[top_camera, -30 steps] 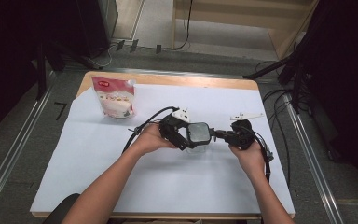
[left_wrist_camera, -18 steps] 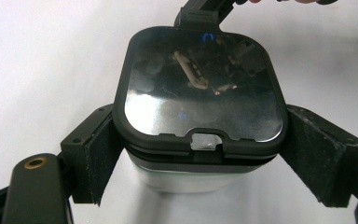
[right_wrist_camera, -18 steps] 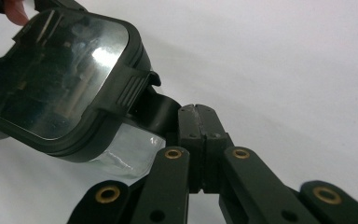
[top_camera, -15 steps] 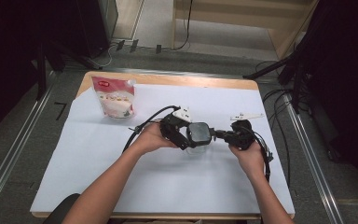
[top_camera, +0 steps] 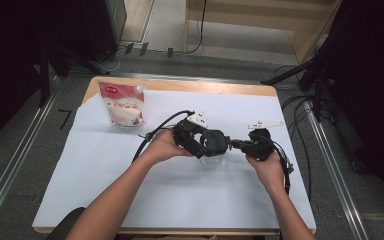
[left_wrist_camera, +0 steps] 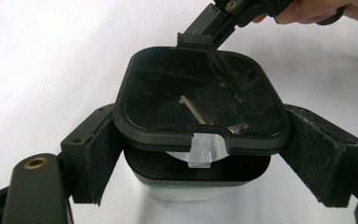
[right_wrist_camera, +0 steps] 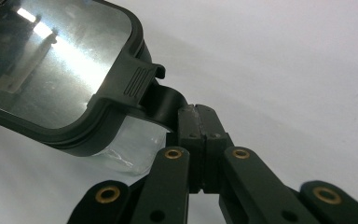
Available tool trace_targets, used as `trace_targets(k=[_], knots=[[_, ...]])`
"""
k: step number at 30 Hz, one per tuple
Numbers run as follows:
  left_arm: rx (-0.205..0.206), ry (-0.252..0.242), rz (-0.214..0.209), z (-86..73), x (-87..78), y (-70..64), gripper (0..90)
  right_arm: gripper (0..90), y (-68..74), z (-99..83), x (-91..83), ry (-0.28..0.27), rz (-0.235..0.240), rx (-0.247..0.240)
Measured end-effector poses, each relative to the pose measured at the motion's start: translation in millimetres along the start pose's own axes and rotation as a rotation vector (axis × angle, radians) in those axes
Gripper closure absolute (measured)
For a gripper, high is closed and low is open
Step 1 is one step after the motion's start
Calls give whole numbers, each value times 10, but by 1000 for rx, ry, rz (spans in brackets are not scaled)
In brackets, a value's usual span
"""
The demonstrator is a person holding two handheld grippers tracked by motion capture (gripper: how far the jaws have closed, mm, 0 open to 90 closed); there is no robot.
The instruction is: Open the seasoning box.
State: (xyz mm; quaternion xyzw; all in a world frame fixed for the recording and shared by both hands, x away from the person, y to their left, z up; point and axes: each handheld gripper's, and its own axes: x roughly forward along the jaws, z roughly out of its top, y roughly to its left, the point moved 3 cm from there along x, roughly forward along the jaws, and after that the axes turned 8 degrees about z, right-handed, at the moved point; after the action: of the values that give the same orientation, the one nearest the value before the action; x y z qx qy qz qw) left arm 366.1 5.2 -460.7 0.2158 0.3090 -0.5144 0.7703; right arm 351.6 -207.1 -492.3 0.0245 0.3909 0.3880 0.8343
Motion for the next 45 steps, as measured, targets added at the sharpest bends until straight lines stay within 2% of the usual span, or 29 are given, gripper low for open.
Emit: trace_targets(k=[6, 8, 11, 12, 13, 14, 17, 20, 23, 24, 25, 29, 32, 35, 39, 45], knots=[[-2, 1, 17, 39, -10, -30, 191, 900, -6, -1, -1, 0, 2, 2], [-16, -17, -1, 67, -34, -34, 194, 900, -7, 1, -6, -2, 9, 2], [-20, -12, 7, 97, -39, -53, 198, 900, -1, 1, -6, -1, 6, -4], [-31, -8, -18, 98, -47, -52, 211, 900, -4, 1, -6, -2, 8, -5], [-47, -15, -59, 102, -57, -52, 283, 900, -4, 0, -7, -2, 7, -3], [-50, -13, -68, 111, -68, -58, 337, 900, -3, 0, -8, -2, 9, -3], [-43, -8, -69, 139, -81, -82, 384, 900, 0, 0, -8, -2, 8, -4], [-42, 12, -98, 157, -106, -102, 490, 900, -2, -3, -11, -1, 12, 0], [-42, 13, -103, 164, -111, -118, 537, 900, -1, -6, -12, 0, 13, 2], [-40, 19, -111, 168, -116, -125, 586, 900, -3, -7, -12, 2, 13, 1], [-33, 26, -110, 170, -121, -132, 586, 900, -3, -7, -12, 2, 13, 1], [-5, 29, -115, 186, -143, -166, 683, 900, 7, -11, -15, 6, 15, 11], [18, 39, -122, 218, -154, -182, 745, 900, -5, -16, -13, 4, 14, 1], [27, 45, -127, 258, -159, -184, 762, 900, -6, -19, -12, 2, 15, 0], [7, 37, -139, 318, -147, -189, 793, 900, -8, -20, -13, 3, 15, 5], [25, 44, -139, 423, -123, -202, 809, 900, -16, -24, -9, 0, 16, 5]])
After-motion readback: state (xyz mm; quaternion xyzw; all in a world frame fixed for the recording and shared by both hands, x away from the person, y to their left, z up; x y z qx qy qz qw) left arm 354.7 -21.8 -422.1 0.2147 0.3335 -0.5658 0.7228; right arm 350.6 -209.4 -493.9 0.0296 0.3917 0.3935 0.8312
